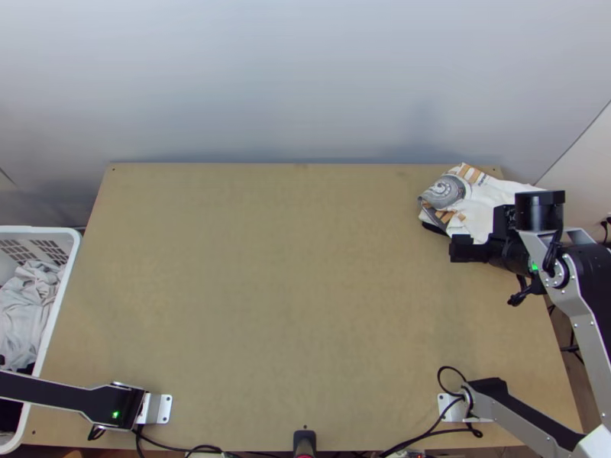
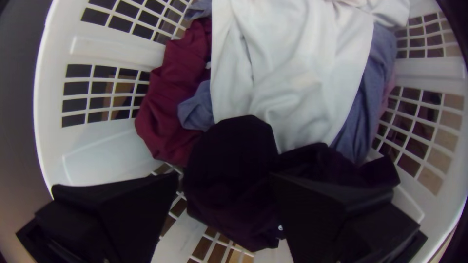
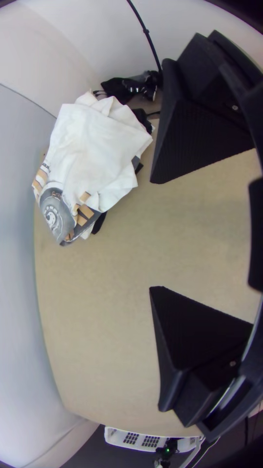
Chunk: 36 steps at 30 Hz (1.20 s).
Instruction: Fold the t-shirt
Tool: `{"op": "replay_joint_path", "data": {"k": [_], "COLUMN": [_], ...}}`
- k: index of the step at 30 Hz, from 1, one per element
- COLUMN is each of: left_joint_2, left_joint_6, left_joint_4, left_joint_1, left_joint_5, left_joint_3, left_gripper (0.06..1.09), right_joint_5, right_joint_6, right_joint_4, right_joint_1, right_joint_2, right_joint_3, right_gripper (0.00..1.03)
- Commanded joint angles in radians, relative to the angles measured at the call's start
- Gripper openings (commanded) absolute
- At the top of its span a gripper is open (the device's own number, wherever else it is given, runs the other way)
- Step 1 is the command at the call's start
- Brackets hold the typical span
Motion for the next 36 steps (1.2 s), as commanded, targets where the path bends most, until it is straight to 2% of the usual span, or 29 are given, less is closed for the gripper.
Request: {"op": "replay_joint_path", "data": {"k": [1,5,7,10,13,17,22,26,28,36], "left_joint_2": [0.103,0.128,0.129,0.126,0.111,0.046,-0.116,-0.161,-0.23,-0.55], "left_joint_6": [-0.009,-0.009,-0.009,-0.009,-0.026,-0.11,-0.237,-0.332,-0.388,-0.418], "left_joint_4": [0.032,0.054,0.052,0.055,0.015,-0.192,-0.505,-0.894,-0.913,-0.902], "left_joint_1": [0.001,0.001,0.003,0.001,0.004,0.003,-0.006,-0.013,-0.029,-0.217], "left_joint_5": [-0.022,-0.03,-0.03,-0.03,-0.036,-0.008,0.219,0.475,0.501,0.598], "left_joint_3": [0.039,0.039,0.038,0.036,0.036,0.075,0.16,0.355,0.351,0.144], "left_gripper": [0.87,0.61,0.43,0.1,0.1,0.1,0.1,0.1,0.1,0.1], "right_joint_5": [0.001,0.001,0.001,0.001,0.001,0.001,0.001,0.001,0.001,0.001], "right_joint_6": [0.004,0.006,0.006,0.006,0.007,0.007,0.007,0.01,0.012,0.018], "right_joint_4": [-0.018,-0.02,-0.02,-0.018,-0.014,-0.011,-0.011,-0.011,-0.011,-0.011], "right_joint_1": [-0.01,-0.01,-0.01,-0.01,-0.007,-0.007,-0.007,-0.007,-0.007,-0.008], "right_joint_2": [-0.015,-0.014,-0.011,-0.003,0.0,0.002,-0.002,-0.003,-0.005,-0.028], "right_joint_3": [0.002,0.003,0.008,0.011,0.009,0.009,0.008,-0.004,-0.007,-0.032], "right_gripper": [0.98,0.98,0.98,0.98,0.98,0.98,0.98,0.98,0.98,0.98]}}
